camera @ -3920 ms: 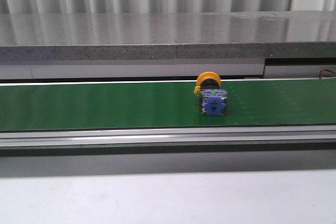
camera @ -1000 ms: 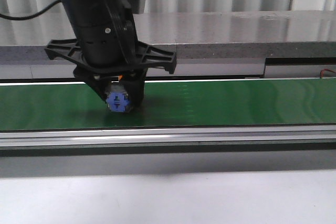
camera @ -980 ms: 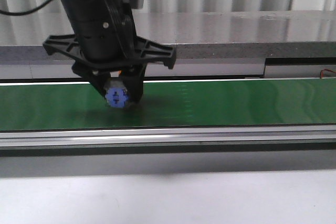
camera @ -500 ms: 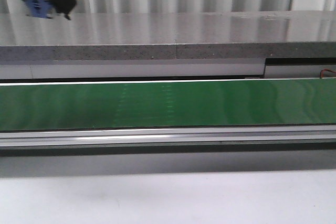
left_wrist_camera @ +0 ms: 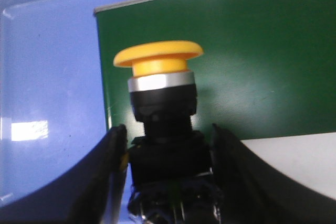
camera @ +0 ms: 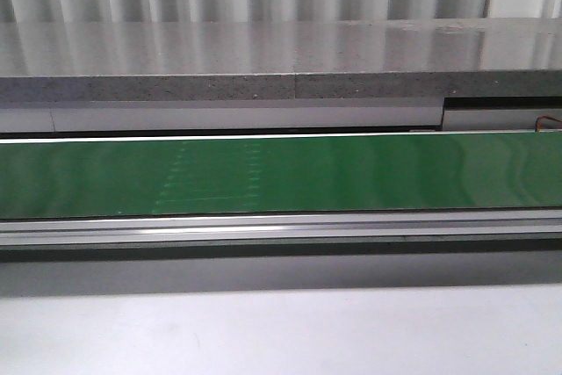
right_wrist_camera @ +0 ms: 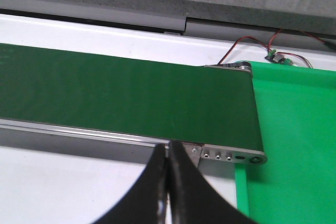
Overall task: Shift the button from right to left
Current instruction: 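Lift the button off the belt with the left gripper toward the blue tray, then lower the held button into the blue tray and open the left gripper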
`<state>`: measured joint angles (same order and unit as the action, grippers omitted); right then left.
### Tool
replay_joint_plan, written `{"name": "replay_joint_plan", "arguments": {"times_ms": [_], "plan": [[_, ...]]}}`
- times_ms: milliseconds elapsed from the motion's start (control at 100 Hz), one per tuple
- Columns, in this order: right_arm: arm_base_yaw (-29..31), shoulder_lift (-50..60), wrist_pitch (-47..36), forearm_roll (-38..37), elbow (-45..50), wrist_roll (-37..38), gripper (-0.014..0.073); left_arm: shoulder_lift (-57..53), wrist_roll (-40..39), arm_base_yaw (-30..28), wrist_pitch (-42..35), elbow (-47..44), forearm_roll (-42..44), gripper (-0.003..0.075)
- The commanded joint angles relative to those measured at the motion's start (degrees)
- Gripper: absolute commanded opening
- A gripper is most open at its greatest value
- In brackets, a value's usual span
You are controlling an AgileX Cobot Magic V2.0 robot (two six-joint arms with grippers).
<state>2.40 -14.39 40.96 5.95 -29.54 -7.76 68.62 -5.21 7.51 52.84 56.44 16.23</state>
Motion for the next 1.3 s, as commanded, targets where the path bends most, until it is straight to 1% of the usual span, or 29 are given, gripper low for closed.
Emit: {"name": "replay_joint_plan", "arguments": {"times_ms": [0,80,170,250,310,410,530,750,830,950,1080,1290], "plan": [[0.0,-0.4,-4.4,-0.4,-1.5,-0.3,-0.0066,-1.5,4.3,-5.6,-5.2,0.6,-3.7,-0.0020],[0.0,-0.4,-4.4,-0.4,-1.5,-0.3,-0.0066,-1.3,6.4,-11.7,-7.7,0.5,-7.6,-0.0020],[0.0,-0.4,-4.4,-0.4,-1.5,-0.3,-0.0066,-0.7,11.3,-17.3,-9.9,0.6,-12.7,-0.0020],[0.0,-0.4,-4.4,-0.4,-1.5,-0.3,-0.0066,0.8,13.1,-20.8,-11.1,0.7,-16.2,-0.0020],[0.0,-0.4,-4.4,-0.4,-1.5,-0.3,-0.0066,2.1,13.1,-22.5,-11.8,0.7,-16.6,-0.0020],[0.0,-0.4,-4.4,-0.4,-1.5,-0.3,-0.0066,4.3,13.1,-22.9,-12.7,0.7,-16.2,-0.0020],[0.0,-0.4,-4.4,-0.4,-1.5,-0.3,-0.0066,6.5,13.1,-22.9,-12.0,0.7,-15.9,-0.0020],[0.0,-0.4,-4.4,-0.4,-1.5,-0.3,-0.0066,8.2,13.1,-22.9,-12.2,0.7,-16.2,-0.0020],[0.0,-0.4,-4.4,-0.4,-1.5,-0.3,-0.0066,9.1,13.1,-22.9,-12.7,0.7,-14.5,-0.0020],[0.0,-0.4,-4.4,-0.4,-1.5,-0.3,-0.0066,10.9,16.7,-23.0,-13.2,0.7,-14.2,-0.0020],[0.0,-0.4,-4.4,-0.4,-1.5,-0.3,-0.0066,13.8,21.0,-26.0,-16.8,0.7,-14.1,-0.0020],[0.0,-0.4,-4.4,-0.4,-1.5,-0.3,-0.0066,17.5,24.3,-31.5,-22.5,1.1,-15.7,-0.0020]]}}
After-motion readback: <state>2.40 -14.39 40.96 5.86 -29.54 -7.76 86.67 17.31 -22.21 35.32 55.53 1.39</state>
